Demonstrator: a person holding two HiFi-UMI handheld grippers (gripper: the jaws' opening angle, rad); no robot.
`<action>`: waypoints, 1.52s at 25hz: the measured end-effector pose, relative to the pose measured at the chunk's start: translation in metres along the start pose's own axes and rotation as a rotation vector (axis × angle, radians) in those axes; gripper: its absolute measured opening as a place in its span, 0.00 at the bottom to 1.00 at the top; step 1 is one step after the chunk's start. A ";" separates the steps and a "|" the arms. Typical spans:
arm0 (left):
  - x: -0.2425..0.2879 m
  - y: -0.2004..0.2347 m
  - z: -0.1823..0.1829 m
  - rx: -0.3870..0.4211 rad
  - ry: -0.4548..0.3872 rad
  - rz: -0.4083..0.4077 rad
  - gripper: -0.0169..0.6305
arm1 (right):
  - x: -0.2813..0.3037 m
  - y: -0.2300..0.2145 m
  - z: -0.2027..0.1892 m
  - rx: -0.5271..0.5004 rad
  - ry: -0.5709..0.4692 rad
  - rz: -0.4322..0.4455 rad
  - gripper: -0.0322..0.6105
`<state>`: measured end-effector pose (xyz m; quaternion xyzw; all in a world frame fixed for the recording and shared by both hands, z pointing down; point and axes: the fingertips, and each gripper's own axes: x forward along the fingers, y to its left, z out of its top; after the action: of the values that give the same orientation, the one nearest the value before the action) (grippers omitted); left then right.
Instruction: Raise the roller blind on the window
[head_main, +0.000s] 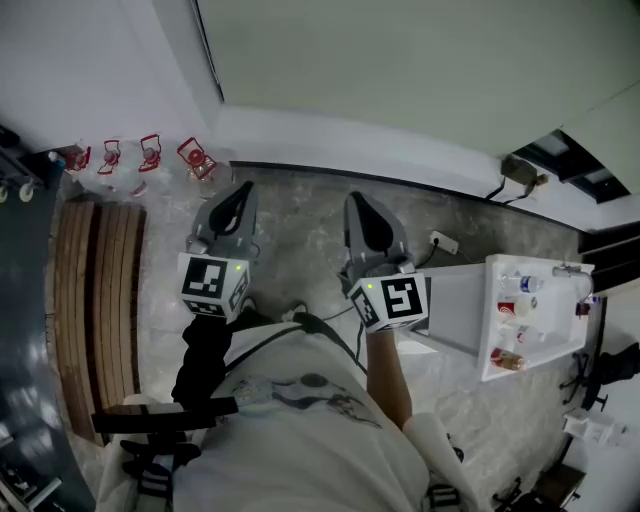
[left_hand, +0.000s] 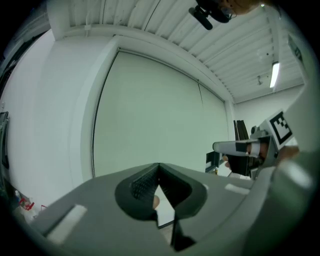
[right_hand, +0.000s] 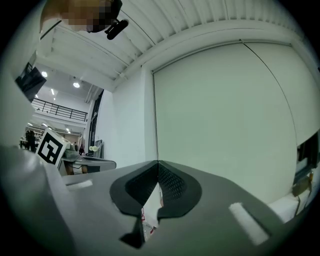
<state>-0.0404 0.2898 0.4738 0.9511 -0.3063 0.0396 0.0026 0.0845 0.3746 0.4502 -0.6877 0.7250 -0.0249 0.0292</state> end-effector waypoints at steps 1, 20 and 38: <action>0.001 -0.003 -0.002 -0.002 -0.002 -0.012 0.02 | 0.000 -0.002 -0.001 0.000 0.002 0.015 0.05; 0.087 0.134 -0.008 -0.081 0.013 -0.021 0.02 | 0.181 -0.009 0.005 0.067 -0.022 0.189 0.10; 0.173 0.250 -0.001 -0.149 -0.001 0.038 0.02 | 0.369 0.001 -0.002 0.097 0.029 0.377 0.11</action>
<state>-0.0467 -0.0138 0.4836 0.9423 -0.3265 0.0161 0.0726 0.0640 0.0057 0.4486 -0.5370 0.8393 -0.0637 0.0561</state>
